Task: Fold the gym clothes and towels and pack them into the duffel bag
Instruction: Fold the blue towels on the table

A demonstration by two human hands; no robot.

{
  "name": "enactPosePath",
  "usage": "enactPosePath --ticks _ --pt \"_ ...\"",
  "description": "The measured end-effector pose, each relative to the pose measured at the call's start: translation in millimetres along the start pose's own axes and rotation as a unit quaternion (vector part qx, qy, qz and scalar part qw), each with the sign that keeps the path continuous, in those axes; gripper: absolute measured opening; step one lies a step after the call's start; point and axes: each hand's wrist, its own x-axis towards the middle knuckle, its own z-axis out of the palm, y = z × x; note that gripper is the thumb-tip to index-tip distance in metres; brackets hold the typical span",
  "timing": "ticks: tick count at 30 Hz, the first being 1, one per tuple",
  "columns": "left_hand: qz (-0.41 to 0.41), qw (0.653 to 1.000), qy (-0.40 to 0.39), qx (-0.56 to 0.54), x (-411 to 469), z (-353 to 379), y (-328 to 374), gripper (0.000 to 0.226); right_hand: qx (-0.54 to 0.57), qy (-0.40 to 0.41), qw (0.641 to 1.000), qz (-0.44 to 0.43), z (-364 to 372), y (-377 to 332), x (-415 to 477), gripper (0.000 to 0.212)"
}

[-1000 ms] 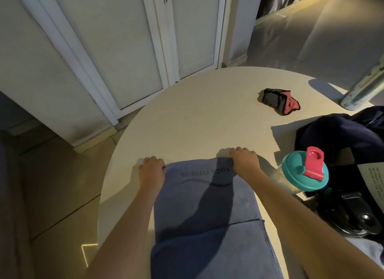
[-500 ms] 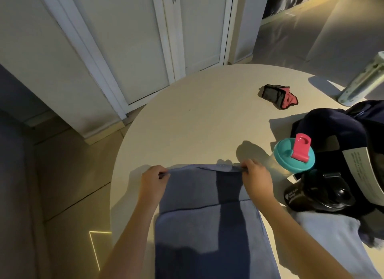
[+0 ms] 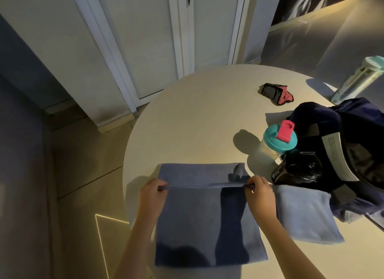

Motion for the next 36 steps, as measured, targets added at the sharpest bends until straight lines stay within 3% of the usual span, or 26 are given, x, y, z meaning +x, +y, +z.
enactPosePath --ticks 10,20,26,28,33,36 --pt "-0.009 1.0 -0.019 0.008 -76.5 -1.3 -23.9 0.016 0.004 -0.03 0.999 0.014 -6.5 34.2 -69.7 0.004" --pt "0.014 0.997 -0.043 0.062 -110.8 0.4 -29.1 0.008 -0.104 -0.056 0.992 -0.051 -11.4 57.6 -103.0 0.01" --pt "0.024 0.993 -0.06 0.098 -126.4 6.0 -49.2 0.012 -0.142 -0.099 0.976 -0.135 -5.6 72.1 -115.6 0.011" --pt "0.046 0.989 -0.071 0.123 -132.0 8.0 -57.4 0.003 -0.148 -0.102 0.969 -0.168 -7.3 73.4 -120.3 0.014" --pt "0.077 0.964 -0.149 0.205 -147.0 4.1 -72.2 0.054 -0.181 -0.138 0.948 -0.221 -15.3 85.2 -129.4 0.046" --pt "0.079 0.962 -0.161 0.208 -150.9 6.9 -80.5 0.057 -0.171 -0.12 0.947 -0.245 -17.1 89.9 -134.5 0.042"
